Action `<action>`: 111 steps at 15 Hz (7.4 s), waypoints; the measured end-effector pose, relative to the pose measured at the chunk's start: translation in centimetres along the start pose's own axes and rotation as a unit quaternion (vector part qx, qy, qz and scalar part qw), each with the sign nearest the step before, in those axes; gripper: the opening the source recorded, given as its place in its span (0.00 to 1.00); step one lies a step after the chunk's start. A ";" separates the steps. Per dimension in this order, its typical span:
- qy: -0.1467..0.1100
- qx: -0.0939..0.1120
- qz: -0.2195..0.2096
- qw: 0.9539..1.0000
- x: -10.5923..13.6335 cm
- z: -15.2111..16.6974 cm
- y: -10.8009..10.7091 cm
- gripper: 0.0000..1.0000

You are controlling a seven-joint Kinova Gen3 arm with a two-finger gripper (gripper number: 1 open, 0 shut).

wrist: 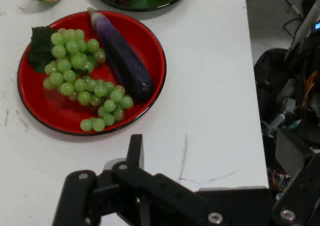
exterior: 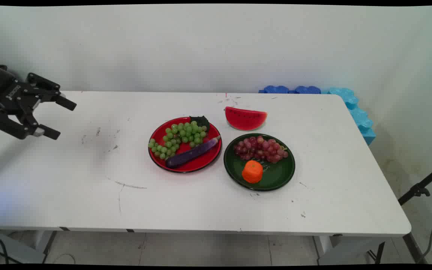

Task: Pick up the mandarin from the green plate, then place the picked object on the table

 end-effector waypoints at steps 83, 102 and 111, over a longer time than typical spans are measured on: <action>-0.130 0.053 -0.018 0.990 21.7 31.4 2.3 0.00; -0.136 0.014 0.003 0.991 14.3 35.1 2.7 0.00; -0.123 0.014 0.004 0.992 13.4 35.9 2.3 1.00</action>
